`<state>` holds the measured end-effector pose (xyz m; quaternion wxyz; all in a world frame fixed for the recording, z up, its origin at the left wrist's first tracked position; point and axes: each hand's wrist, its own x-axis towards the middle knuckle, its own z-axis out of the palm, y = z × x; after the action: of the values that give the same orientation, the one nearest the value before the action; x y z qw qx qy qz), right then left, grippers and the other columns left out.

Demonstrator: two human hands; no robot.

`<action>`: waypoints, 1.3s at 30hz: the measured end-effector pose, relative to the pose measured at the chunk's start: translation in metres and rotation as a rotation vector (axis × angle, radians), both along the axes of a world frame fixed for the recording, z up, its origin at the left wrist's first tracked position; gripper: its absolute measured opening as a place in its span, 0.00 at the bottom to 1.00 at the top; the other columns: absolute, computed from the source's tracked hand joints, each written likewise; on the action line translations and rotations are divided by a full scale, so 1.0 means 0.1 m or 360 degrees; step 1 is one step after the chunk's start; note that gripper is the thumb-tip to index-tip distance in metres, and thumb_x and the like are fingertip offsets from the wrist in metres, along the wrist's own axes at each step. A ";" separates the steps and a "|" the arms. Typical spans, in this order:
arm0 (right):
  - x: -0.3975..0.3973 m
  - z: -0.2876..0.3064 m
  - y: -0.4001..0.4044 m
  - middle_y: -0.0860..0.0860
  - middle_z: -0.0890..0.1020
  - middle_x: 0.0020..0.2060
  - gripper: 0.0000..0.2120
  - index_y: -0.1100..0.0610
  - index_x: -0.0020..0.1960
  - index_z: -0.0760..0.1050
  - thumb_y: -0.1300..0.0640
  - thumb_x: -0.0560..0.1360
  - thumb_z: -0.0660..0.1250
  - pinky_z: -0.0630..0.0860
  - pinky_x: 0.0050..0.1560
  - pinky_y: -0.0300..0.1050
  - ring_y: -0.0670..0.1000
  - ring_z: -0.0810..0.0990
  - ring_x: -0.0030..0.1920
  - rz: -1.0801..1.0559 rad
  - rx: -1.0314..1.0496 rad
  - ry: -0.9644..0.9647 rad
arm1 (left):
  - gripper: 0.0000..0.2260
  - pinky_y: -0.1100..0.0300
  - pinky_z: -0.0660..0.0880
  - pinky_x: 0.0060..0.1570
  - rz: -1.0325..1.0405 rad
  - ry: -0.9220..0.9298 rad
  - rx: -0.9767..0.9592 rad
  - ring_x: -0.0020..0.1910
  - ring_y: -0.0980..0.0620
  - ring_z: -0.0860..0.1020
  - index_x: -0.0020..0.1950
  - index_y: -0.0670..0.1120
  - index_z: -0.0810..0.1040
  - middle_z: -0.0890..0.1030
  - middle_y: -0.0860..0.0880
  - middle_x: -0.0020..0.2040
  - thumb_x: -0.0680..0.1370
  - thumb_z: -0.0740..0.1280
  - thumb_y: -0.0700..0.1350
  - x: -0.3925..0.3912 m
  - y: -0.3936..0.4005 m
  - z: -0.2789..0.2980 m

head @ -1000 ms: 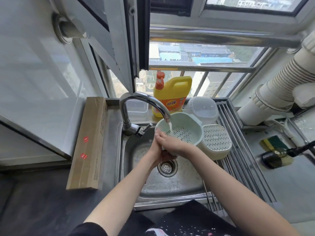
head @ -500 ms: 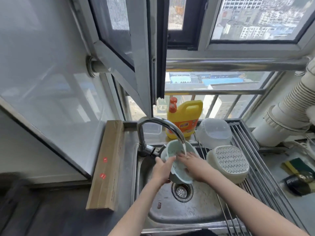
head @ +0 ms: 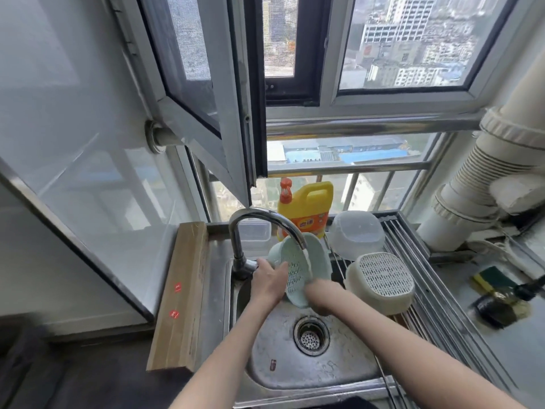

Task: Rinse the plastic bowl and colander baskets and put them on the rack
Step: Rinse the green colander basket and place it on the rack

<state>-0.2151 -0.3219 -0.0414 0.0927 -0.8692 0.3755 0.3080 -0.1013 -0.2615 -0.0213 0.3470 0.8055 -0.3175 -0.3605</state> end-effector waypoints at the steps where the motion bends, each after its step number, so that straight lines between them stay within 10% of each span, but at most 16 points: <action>1: -0.02 0.04 0.04 0.60 0.79 0.57 0.10 0.64 0.53 0.75 0.62 0.75 0.60 0.73 0.56 0.48 0.57 0.76 0.56 -0.0038 0.0233 -0.0134 | 0.18 0.52 0.72 0.56 0.0004 -0.0019 -0.0001 0.57 0.41 0.75 0.57 0.40 0.69 0.77 0.39 0.58 0.76 0.62 0.53 0.00 0.00 -0.01; 3: -0.10 0.13 0.08 0.54 0.80 0.44 0.07 0.61 0.41 0.76 0.61 0.72 0.59 0.71 0.43 0.39 0.52 0.75 0.45 -0.0316 0.0632 -0.0604 | 0.19 0.53 0.70 0.54 0.0013 0.0008 -0.0013 0.58 0.40 0.75 0.59 0.39 0.68 0.76 0.38 0.59 0.77 0.62 0.52 -0.02 0.01 -0.05; 9: -0.12 0.23 0.21 0.52 0.80 0.48 0.16 0.61 0.59 0.75 0.68 0.76 0.55 0.73 0.47 0.34 0.46 0.78 0.46 -0.1141 0.1188 -0.1687 | 0.09 0.56 0.67 0.49 0.0087 0.0291 -0.0251 0.53 0.44 0.74 0.53 0.42 0.64 0.76 0.37 0.59 0.80 0.60 0.47 -0.14 -0.02 -0.11; 12: -0.15 0.12 0.28 0.52 0.75 0.66 0.23 0.52 0.74 0.62 0.50 0.80 0.57 0.50 0.76 0.52 0.49 0.69 0.69 -0.0477 0.0564 -0.1153 | 0.10 0.57 0.66 0.49 0.0189 0.0361 -0.0278 0.51 0.46 0.72 0.56 0.40 0.65 0.75 0.37 0.60 0.80 0.59 0.45 -0.10 -0.07 -0.07; 18: -0.29 0.13 0.07 0.52 0.66 0.73 0.31 0.46 0.72 0.65 0.33 0.74 0.49 0.21 0.59 0.72 0.55 0.53 0.77 0.0076 -0.0627 -0.0316 | 0.20 0.49 0.75 0.53 0.0406 0.0758 -0.0221 0.56 0.41 0.76 0.67 0.33 0.65 0.75 0.36 0.61 0.79 0.60 0.44 -0.04 -0.14 -0.15; 24: -0.25 0.33 -0.02 0.57 0.40 0.77 0.33 0.62 0.77 0.39 0.61 0.80 0.55 0.26 0.61 0.69 0.54 0.37 0.77 0.0123 -0.1142 -0.0020 | 0.15 0.53 0.78 0.20 0.0437 0.1321 -0.0223 0.39 0.42 0.76 0.59 0.39 0.66 0.76 0.38 0.48 0.76 0.58 0.26 0.00 0.03 -0.17; 27: -0.08 0.17 -0.04 0.62 0.48 0.77 0.27 0.66 0.77 0.43 0.61 0.82 0.50 0.29 0.67 0.62 0.59 0.44 0.77 0.0054 -0.1057 -0.0184 | 0.14 0.54 0.79 0.21 0.0377 0.1477 -0.0178 0.40 0.41 0.77 0.60 0.38 0.67 0.77 0.39 0.44 0.77 0.56 0.27 0.04 0.08 -0.19; 30: -0.03 0.07 -0.04 0.62 0.71 0.68 0.20 0.65 0.72 0.63 0.63 0.81 0.53 0.62 0.69 0.38 0.60 0.67 0.69 -0.0110 -0.0717 -0.0220 | 0.13 0.55 0.79 0.22 0.0299 0.1498 -0.0184 0.39 0.42 0.77 0.59 0.38 0.67 0.77 0.39 0.44 0.77 0.56 0.27 0.04 0.08 -0.18; 35: -0.07 0.06 0.20 0.55 0.81 0.57 0.17 0.55 0.63 0.74 0.62 0.76 0.59 0.74 0.54 0.49 0.58 0.78 0.58 0.0090 -0.0335 -0.0460 | 0.14 0.55 0.80 0.26 0.0310 0.1656 -0.0281 0.33 0.45 0.81 0.55 0.36 0.73 0.83 0.41 0.36 0.76 0.55 0.25 -0.10 -0.03 -0.22; 39: -0.27 0.04 0.03 0.50 0.77 0.64 0.29 0.47 0.70 0.69 0.67 0.72 0.59 0.71 0.63 0.46 0.55 0.74 0.64 0.0076 -0.0128 -0.0875 | 0.10 0.53 0.81 0.34 0.0327 0.1918 -0.0345 0.34 0.44 0.84 0.54 0.33 0.74 0.84 0.39 0.37 0.78 0.55 0.29 -0.08 -0.09 -0.27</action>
<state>-0.2422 -0.3187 -0.0378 0.1493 -0.9318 0.3275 0.0477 -0.1096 -0.2700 -0.0483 0.5780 0.4471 -0.0215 -0.6823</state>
